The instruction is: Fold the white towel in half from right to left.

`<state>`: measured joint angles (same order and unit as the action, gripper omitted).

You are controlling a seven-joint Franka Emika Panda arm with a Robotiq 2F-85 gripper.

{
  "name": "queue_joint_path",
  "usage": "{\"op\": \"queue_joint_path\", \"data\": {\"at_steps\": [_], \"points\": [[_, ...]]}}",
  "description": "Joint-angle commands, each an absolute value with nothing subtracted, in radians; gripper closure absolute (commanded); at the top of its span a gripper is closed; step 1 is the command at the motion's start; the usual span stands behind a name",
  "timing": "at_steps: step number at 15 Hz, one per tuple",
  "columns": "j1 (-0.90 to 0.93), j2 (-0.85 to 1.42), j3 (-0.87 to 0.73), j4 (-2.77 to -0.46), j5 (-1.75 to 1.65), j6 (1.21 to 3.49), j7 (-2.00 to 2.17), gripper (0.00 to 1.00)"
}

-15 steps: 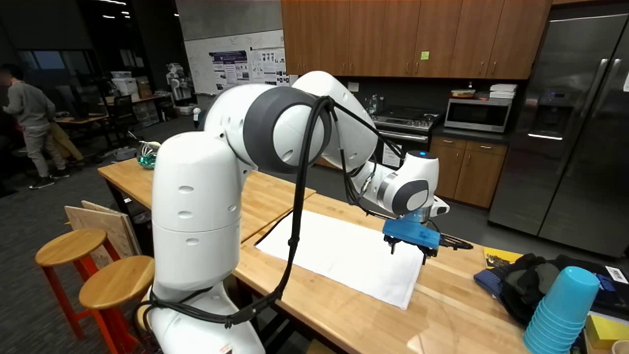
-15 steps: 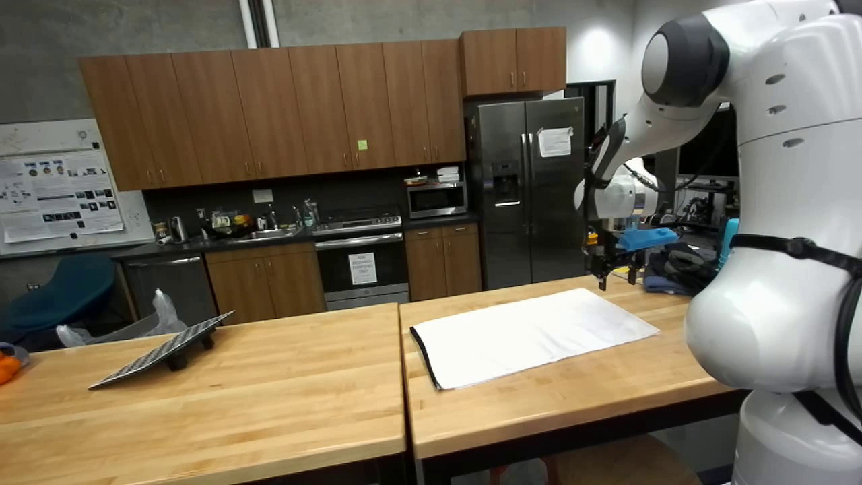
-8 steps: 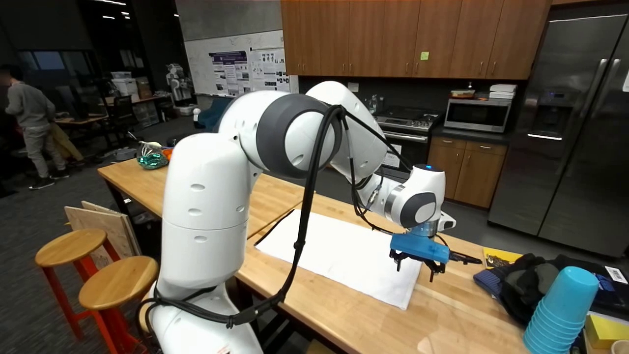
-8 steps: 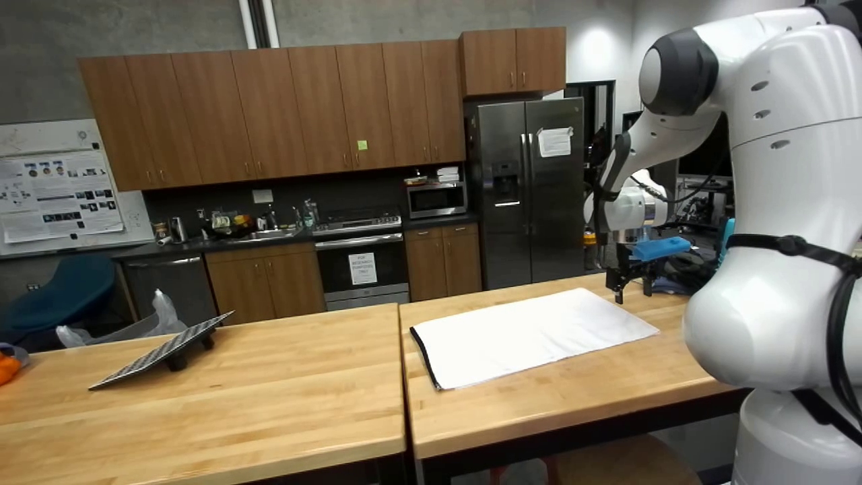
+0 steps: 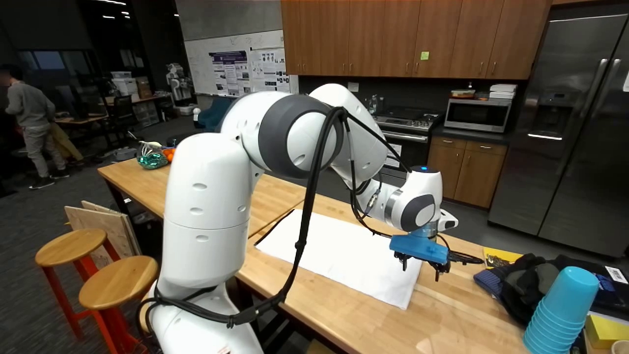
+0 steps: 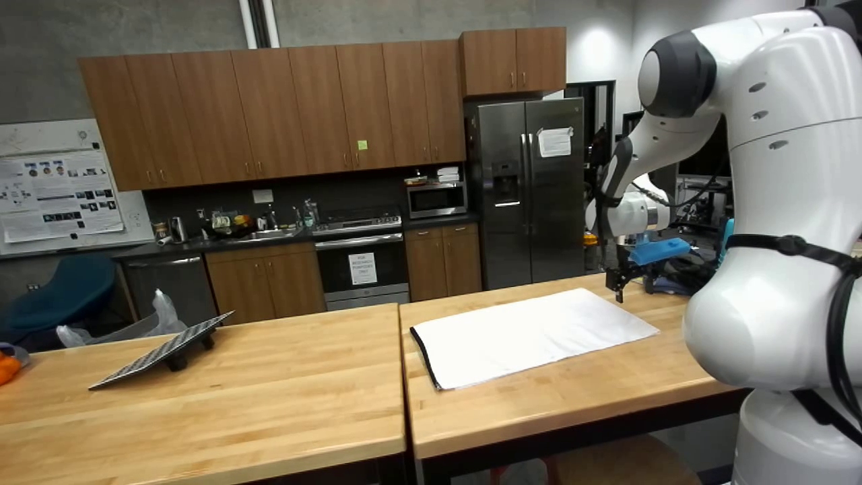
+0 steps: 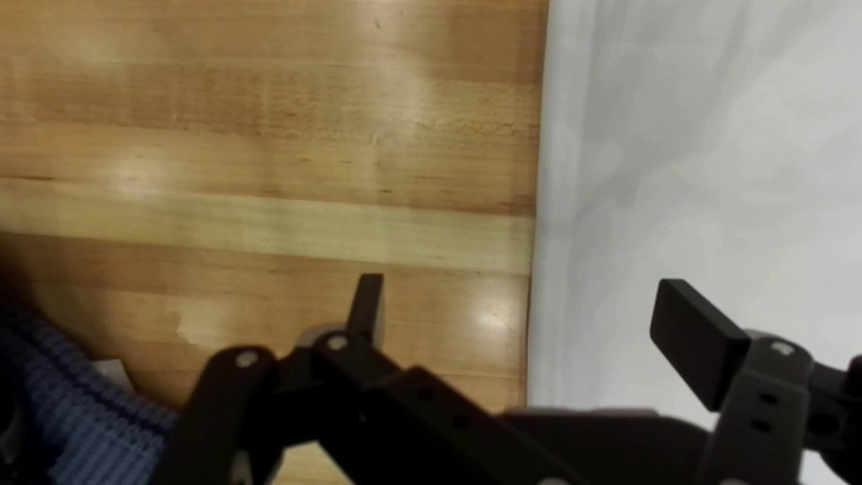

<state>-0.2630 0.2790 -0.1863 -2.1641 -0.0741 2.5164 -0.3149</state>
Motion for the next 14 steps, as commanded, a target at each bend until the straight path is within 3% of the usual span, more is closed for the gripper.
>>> {"op": "queue_joint_path", "data": {"at_steps": [1, 14], "points": [[-0.251, 0.278, -0.193, -2.186, -0.102, 2.543, -0.268, 0.00], [-0.303, 0.322, -0.176, -2.217, -0.032, 2.601, -0.312, 0.00]]}}
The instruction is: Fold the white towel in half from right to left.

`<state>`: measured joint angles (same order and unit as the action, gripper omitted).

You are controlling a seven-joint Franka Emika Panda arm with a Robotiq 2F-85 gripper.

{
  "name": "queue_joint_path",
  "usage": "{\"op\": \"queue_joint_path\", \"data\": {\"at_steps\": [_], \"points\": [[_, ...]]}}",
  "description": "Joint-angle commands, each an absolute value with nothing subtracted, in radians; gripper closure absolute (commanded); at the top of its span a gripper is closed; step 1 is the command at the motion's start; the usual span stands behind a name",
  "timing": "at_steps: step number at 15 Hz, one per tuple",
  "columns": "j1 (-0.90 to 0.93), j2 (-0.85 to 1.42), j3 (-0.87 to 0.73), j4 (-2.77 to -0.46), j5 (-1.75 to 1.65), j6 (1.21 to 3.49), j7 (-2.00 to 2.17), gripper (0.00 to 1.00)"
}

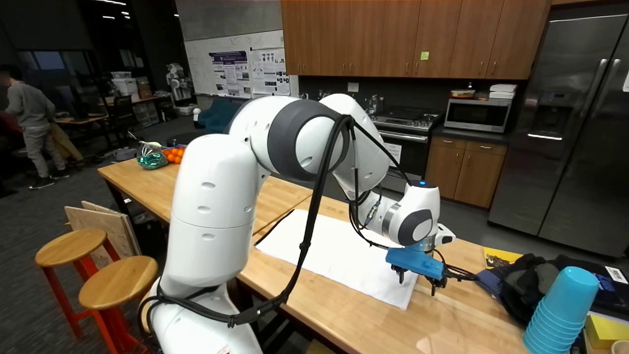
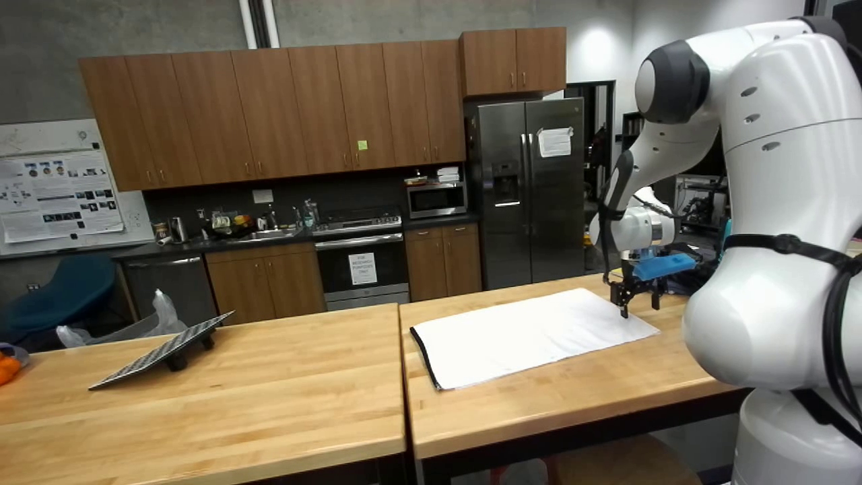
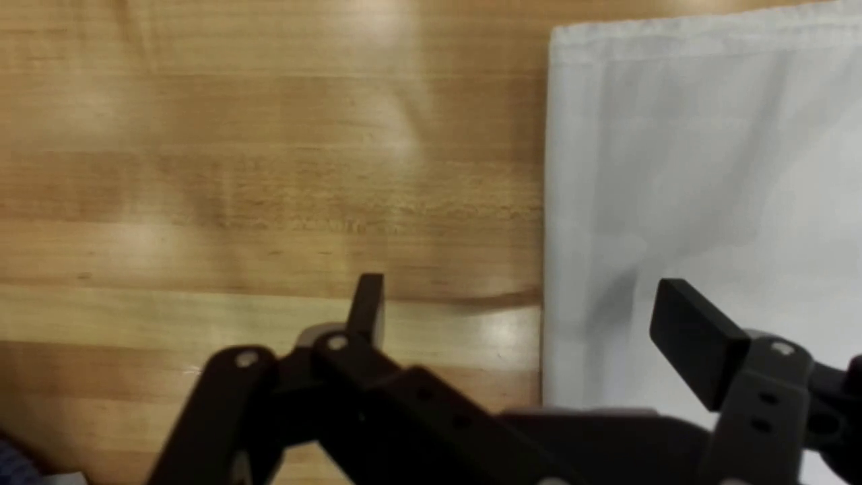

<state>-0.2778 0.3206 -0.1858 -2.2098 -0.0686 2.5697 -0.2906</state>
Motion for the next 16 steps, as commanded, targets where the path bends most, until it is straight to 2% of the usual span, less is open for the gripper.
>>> {"op": "queue_joint_path", "data": {"at_steps": [1, 16], "points": [[-0.307, 0.321, -0.173, -2.222, -0.019, 2.615, -0.309, 0.00], [-0.306, 0.326, -0.142, -2.219, 0.065, 2.657, -0.298, 0.00]]}}
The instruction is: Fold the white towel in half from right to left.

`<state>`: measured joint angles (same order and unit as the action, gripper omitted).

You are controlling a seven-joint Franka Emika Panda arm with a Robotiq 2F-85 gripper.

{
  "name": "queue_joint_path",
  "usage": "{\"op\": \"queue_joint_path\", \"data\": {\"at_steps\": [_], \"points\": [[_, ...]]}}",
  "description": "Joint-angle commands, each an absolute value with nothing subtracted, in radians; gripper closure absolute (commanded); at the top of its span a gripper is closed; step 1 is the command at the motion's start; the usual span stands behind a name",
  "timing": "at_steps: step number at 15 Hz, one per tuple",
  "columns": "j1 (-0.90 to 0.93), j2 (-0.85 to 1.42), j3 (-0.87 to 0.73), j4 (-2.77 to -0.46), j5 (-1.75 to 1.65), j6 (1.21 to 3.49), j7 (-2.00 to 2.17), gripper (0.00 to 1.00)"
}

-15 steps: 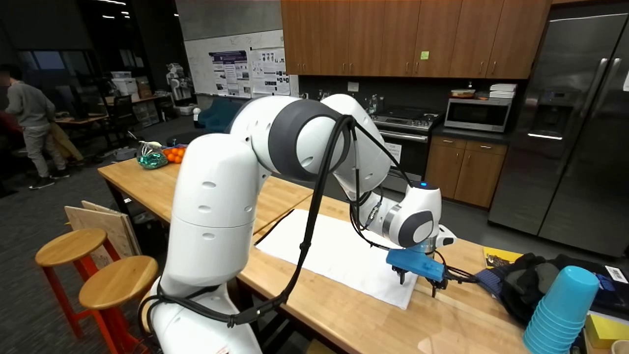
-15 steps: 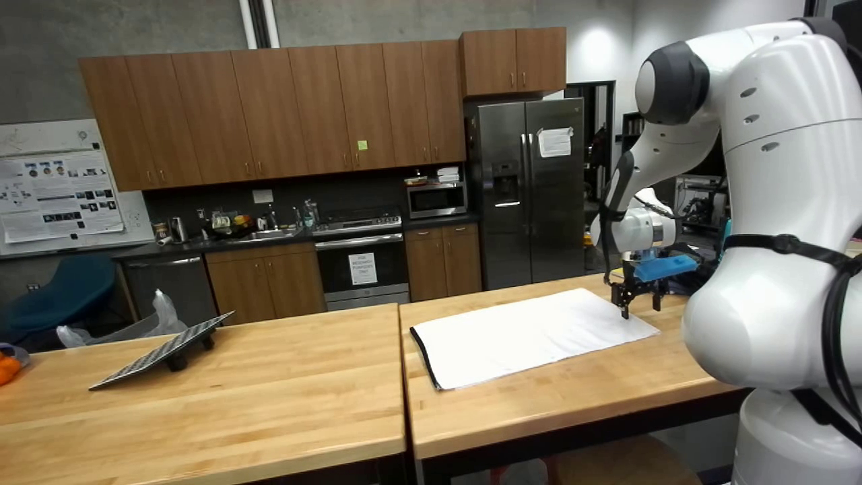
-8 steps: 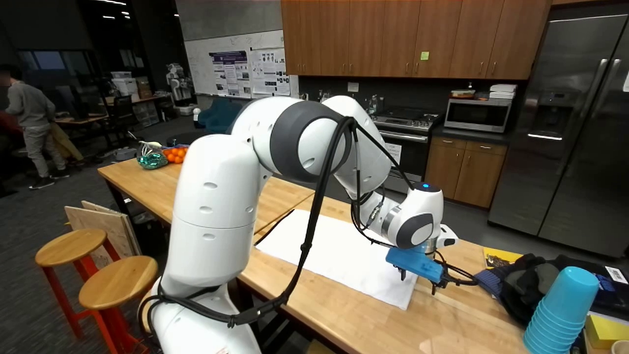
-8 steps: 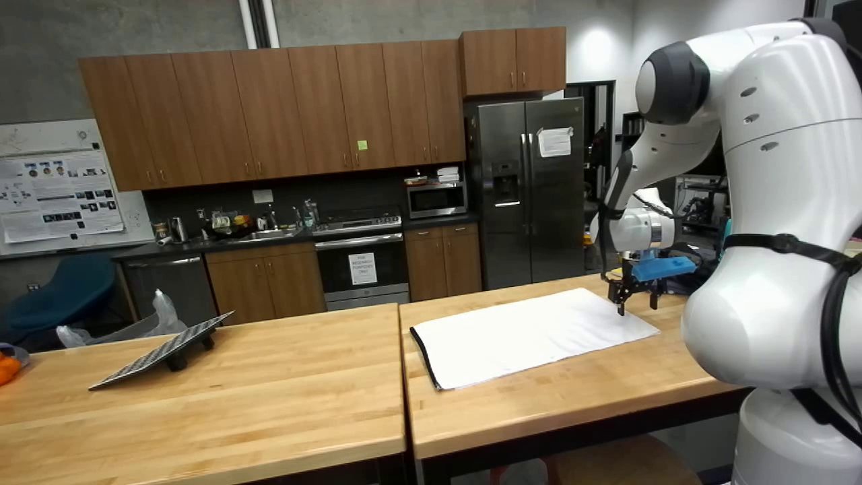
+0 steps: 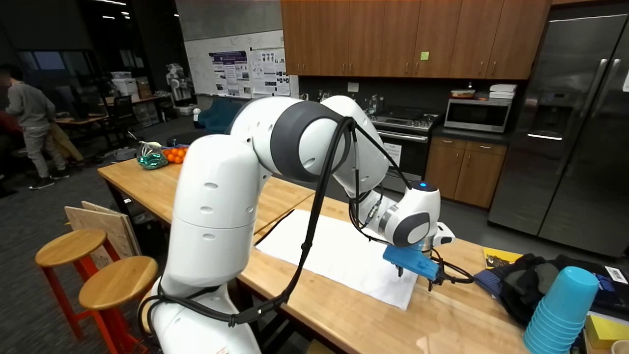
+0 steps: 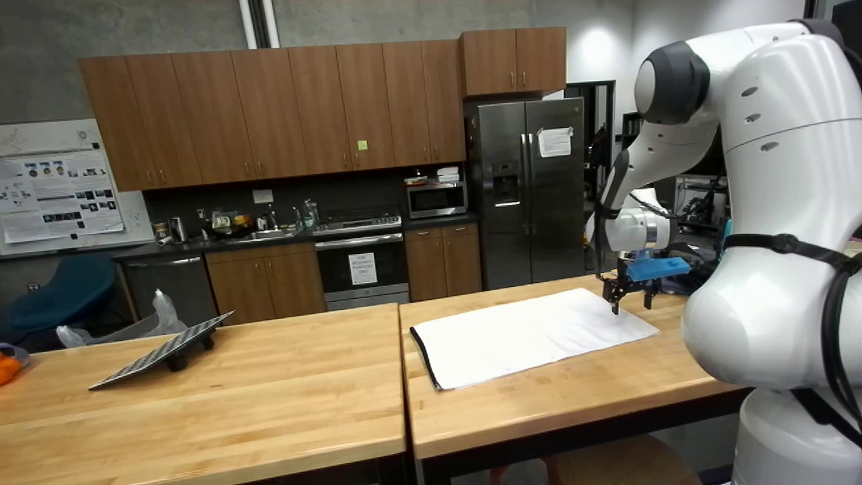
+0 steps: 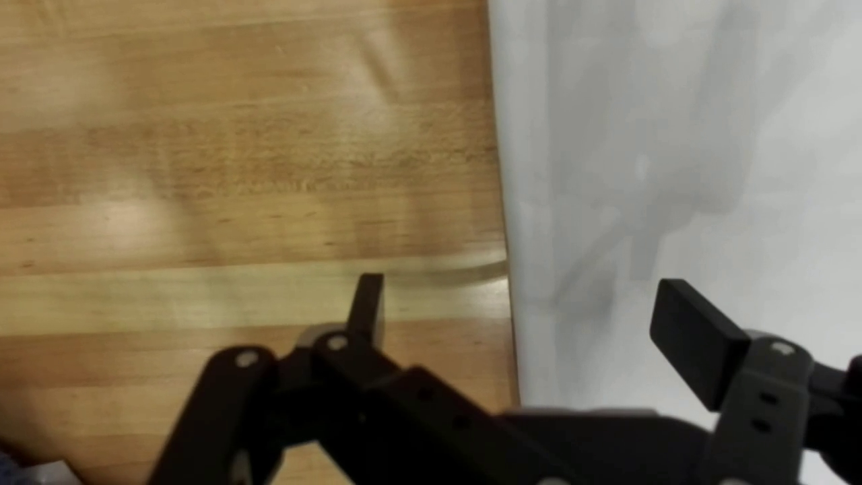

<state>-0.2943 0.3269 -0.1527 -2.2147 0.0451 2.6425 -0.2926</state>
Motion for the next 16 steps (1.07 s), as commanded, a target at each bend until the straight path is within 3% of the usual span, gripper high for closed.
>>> {"op": "queue_joint_path", "data": {"at_steps": [1, 8, 9, 14, 16], "points": [[-0.303, 0.328, -0.143, -2.220, 0.062, 2.660, -0.292, 0.00], [-0.303, 0.356, -0.141, -2.214, 0.057, 2.666, -0.291, 0.03], [-0.303, 0.358, -0.139, -2.216, 0.057, 2.668, -0.289, 0.26], [-0.302, 0.353, -0.134, -2.220, 0.057, 2.676, -0.292, 0.39], [-0.302, 0.348, -0.133, -2.216, 0.053, 2.675, -0.295, 0.51]]}}
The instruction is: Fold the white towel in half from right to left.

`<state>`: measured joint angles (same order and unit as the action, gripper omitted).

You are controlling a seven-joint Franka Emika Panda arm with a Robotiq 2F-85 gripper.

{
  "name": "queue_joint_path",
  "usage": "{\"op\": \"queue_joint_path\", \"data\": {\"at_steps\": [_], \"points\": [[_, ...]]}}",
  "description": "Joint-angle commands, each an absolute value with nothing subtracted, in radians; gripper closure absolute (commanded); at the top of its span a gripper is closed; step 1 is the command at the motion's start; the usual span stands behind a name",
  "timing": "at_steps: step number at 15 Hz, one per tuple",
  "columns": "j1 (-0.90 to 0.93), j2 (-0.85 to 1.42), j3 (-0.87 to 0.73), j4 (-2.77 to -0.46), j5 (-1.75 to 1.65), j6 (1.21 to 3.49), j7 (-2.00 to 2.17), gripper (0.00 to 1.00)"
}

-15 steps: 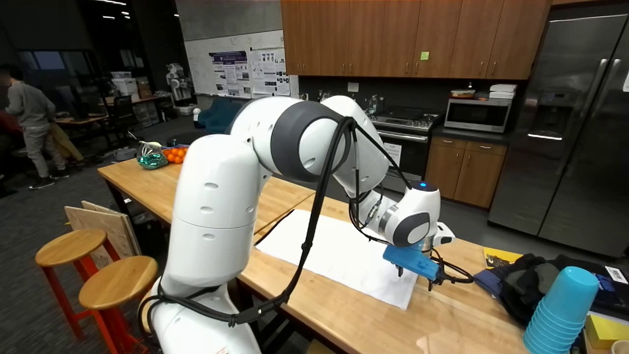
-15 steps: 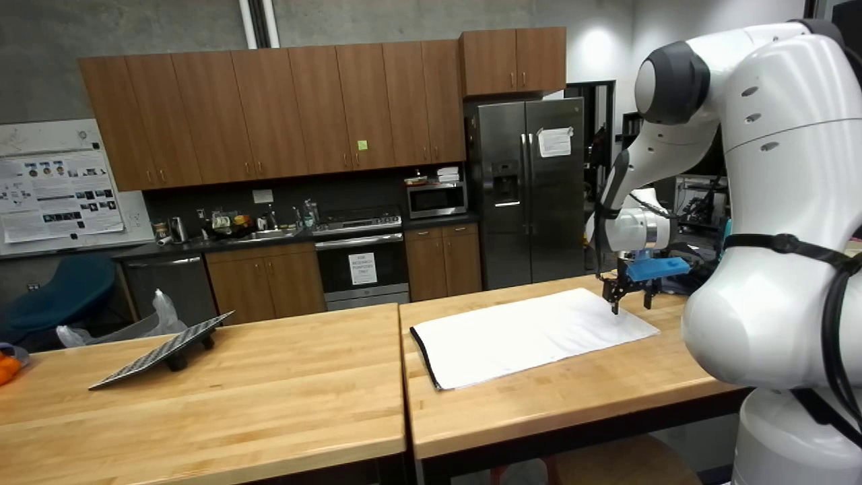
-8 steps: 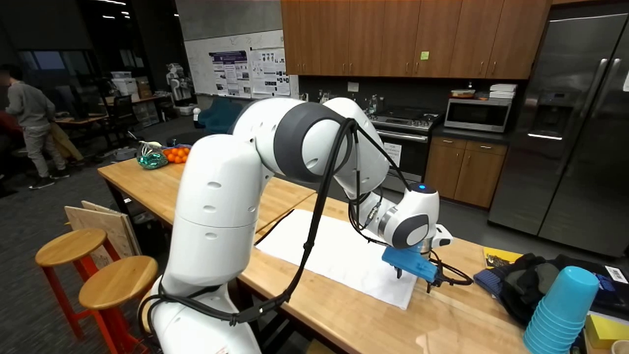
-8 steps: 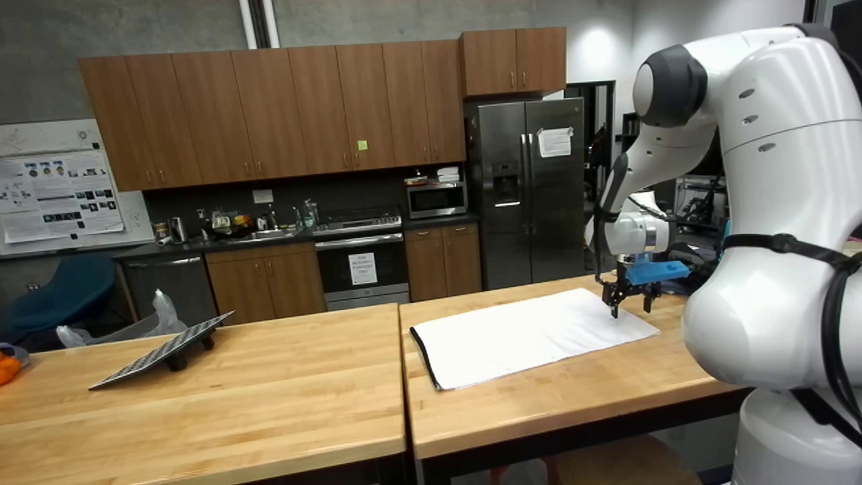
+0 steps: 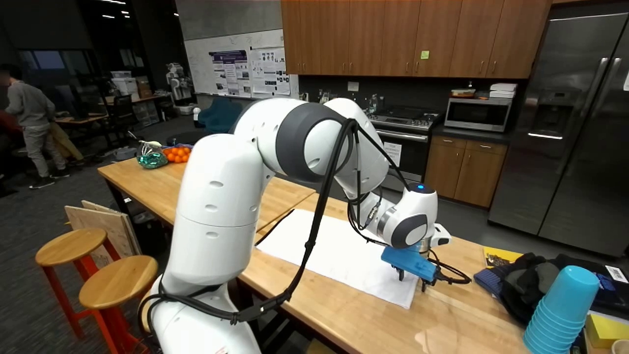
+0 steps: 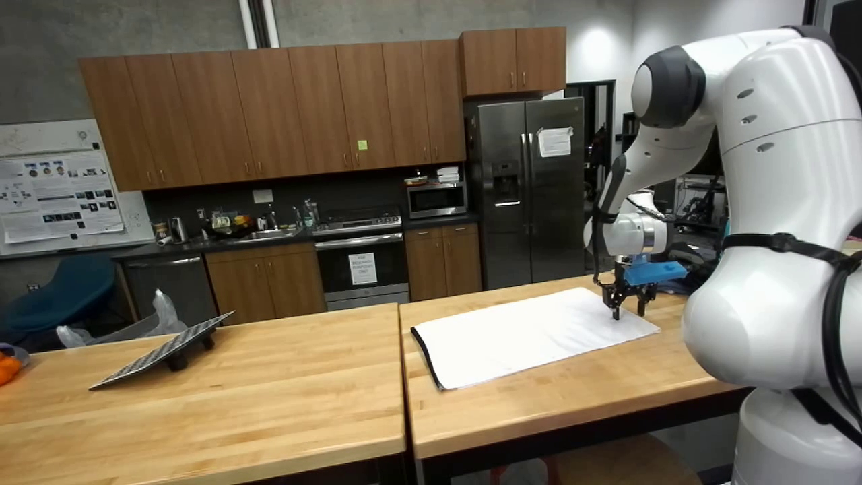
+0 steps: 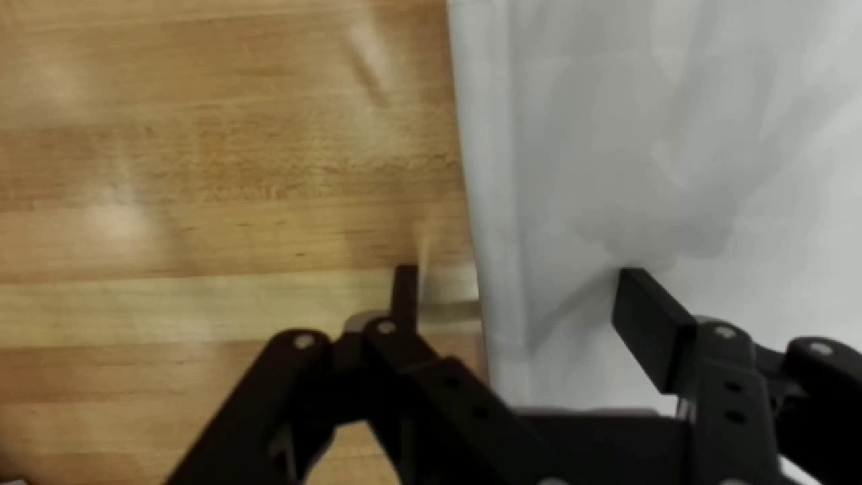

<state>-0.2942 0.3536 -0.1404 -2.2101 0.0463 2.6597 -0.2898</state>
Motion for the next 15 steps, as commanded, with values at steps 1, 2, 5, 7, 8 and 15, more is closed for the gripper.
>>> {"op": "queue_joint_path", "data": {"at_steps": [1, 2, 5, 7, 8, 15], "points": [[-0.297, 0.343, -0.131, -2.223, 0.054, 2.679, -0.288, 0.57], [-0.301, 0.341, -0.130, -2.217, 0.052, 2.675, -0.297, 0.65], [-0.298, 0.334, -0.126, -2.221, 0.055, 2.679, -0.292, 0.92], [-0.297, 0.331, -0.124, -2.223, 0.055, 2.677, -0.290, 1.00], [-0.296, 0.329, -0.123, -2.225, 0.055, 2.677, -0.288, 1.00], [-0.264, 0.179, -0.150, -2.276, -0.031, 2.607, -0.285, 0.99]]}}
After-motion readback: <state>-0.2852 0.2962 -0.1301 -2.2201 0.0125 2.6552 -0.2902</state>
